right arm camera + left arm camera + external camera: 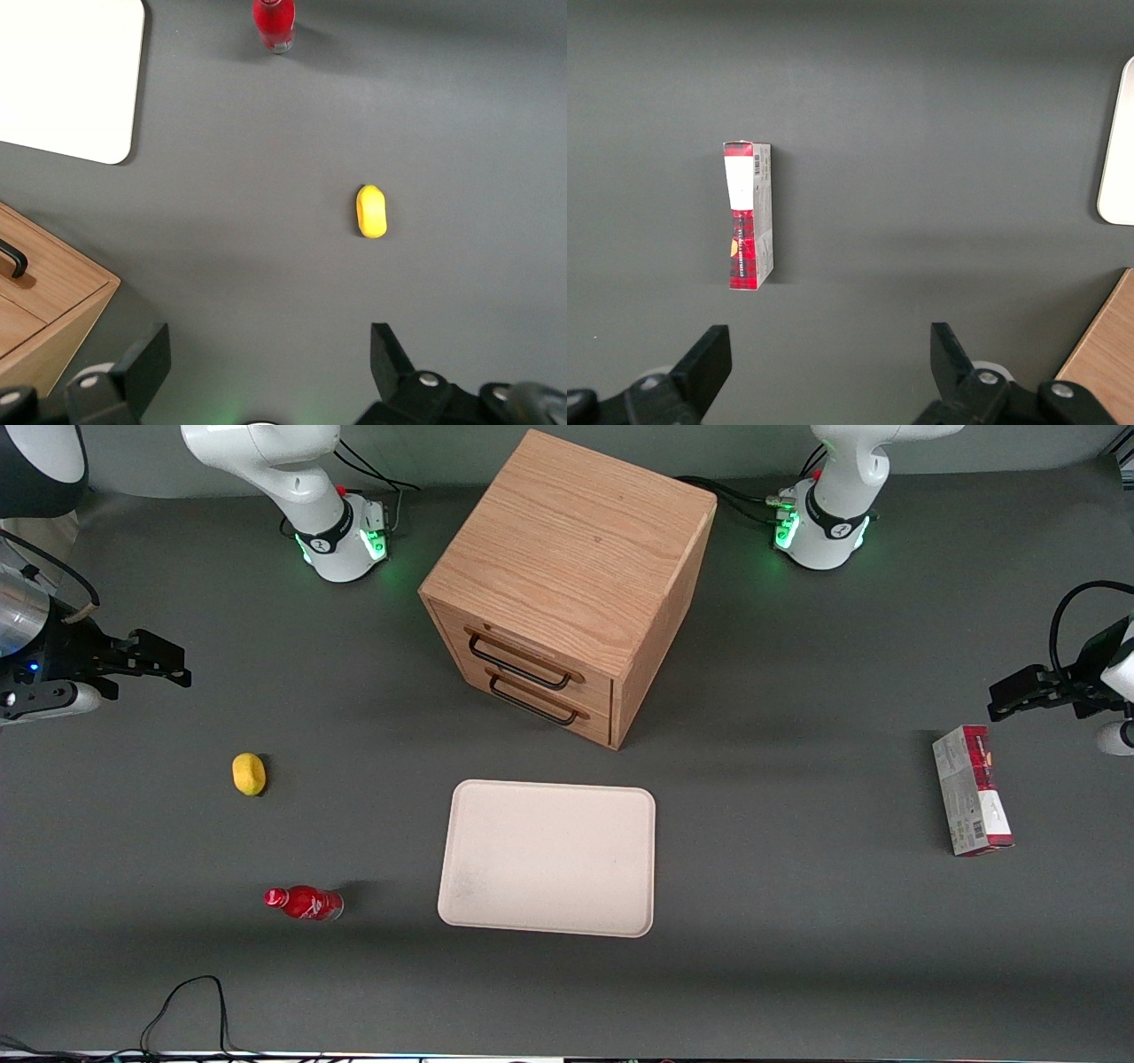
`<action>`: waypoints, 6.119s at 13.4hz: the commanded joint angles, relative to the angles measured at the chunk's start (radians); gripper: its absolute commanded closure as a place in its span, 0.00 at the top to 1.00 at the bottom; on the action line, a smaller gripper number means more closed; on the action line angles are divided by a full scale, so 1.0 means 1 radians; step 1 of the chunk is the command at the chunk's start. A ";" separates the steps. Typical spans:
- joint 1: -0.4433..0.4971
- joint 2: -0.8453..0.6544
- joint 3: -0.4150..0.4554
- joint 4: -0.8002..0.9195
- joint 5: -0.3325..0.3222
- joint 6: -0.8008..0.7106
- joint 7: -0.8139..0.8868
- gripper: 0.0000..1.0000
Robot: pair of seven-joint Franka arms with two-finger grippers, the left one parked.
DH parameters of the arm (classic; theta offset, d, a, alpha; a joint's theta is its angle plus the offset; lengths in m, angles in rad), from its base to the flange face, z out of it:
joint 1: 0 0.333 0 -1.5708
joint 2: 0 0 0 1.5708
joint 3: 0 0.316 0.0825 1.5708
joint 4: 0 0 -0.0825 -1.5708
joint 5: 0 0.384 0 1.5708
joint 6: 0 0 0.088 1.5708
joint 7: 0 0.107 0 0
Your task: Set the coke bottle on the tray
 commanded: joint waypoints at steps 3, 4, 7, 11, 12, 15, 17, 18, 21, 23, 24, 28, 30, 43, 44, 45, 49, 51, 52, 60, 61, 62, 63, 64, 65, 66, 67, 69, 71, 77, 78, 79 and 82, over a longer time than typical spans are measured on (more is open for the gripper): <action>0.008 0.000 -0.018 0.006 0.011 -0.028 -0.021 1.00; 0.008 0.000 -0.020 0.006 0.011 -0.029 -0.021 1.00; 0.015 0.022 -0.015 0.041 0.011 -0.029 -0.005 1.00; 0.017 0.029 -0.012 0.029 0.019 -0.022 -0.010 1.00; 0.017 0.042 -0.012 0.029 0.019 -0.014 -0.012 1.00; 0.018 0.051 -0.011 0.028 0.020 -0.012 -0.015 1.00; 0.023 0.059 -0.011 0.035 0.022 -0.011 -0.009 1.00; 0.027 0.077 -0.012 0.050 0.020 -0.008 -0.005 1.00; 0.049 0.328 -0.011 0.388 0.020 -0.076 -0.002 1.00; 0.052 0.490 -0.011 0.603 0.019 -0.118 -0.001 1.00; 0.051 0.560 -0.012 0.688 0.019 -0.121 0.007 1.00; 0.037 0.752 -0.003 0.860 0.051 -0.100 0.062 1.00; 0.037 0.755 -0.004 0.859 0.053 -0.057 0.064 1.00; 0.000 0.956 0.032 0.850 0.054 0.218 0.064 1.00; 0.000 0.958 0.032 0.844 0.054 0.218 0.065 1.00; 0.003 0.956 0.032 0.832 0.054 0.218 0.067 1.00; 0.006 0.955 0.032 0.798 0.054 0.216 0.093 0.99; 0.005 0.955 0.032 0.788 0.054 0.216 0.090 0.96; 0.005 0.955 0.032 0.788 0.054 0.216 0.090 0.95; 0.012 0.941 0.031 0.736 0.045 0.207 0.085 0.00; 0.014 0.941 0.031 0.736 0.045 0.207 0.087 0.00; 0.014 0.941 0.031 0.736 0.045 0.207 0.088 0.00; 0.014 0.941 0.031 0.736 0.045 0.207 0.090 0.00; 0.014 0.941 0.031 0.736 0.045 0.207 0.093 0.00; 0.014 0.941 0.031 0.736 0.045 0.207 0.096 0.00; 0.014 0.939 0.031 0.736 0.043 0.207 0.099 0.00; 0.014 0.929 0.031 0.736 0.043 0.204 0.099 0.00; 0.014 0.877 0.029 0.738 0.045 0.142 0.099 0.00; 0.009 0.835 0.026 0.758 0.047 0.007 0.099 0.00; -0.008 0.579 0.019 0.795 0.048 -0.282 0.091 0.00; -0.005 0.547 0.017 0.782 0.047 -0.292 0.093 0.00; -0.006 0.515 0.009 0.740 0.047 -0.299 0.085 0.00; -0.003 0.470 0.006 0.669 0.043 -0.292 0.082 0.00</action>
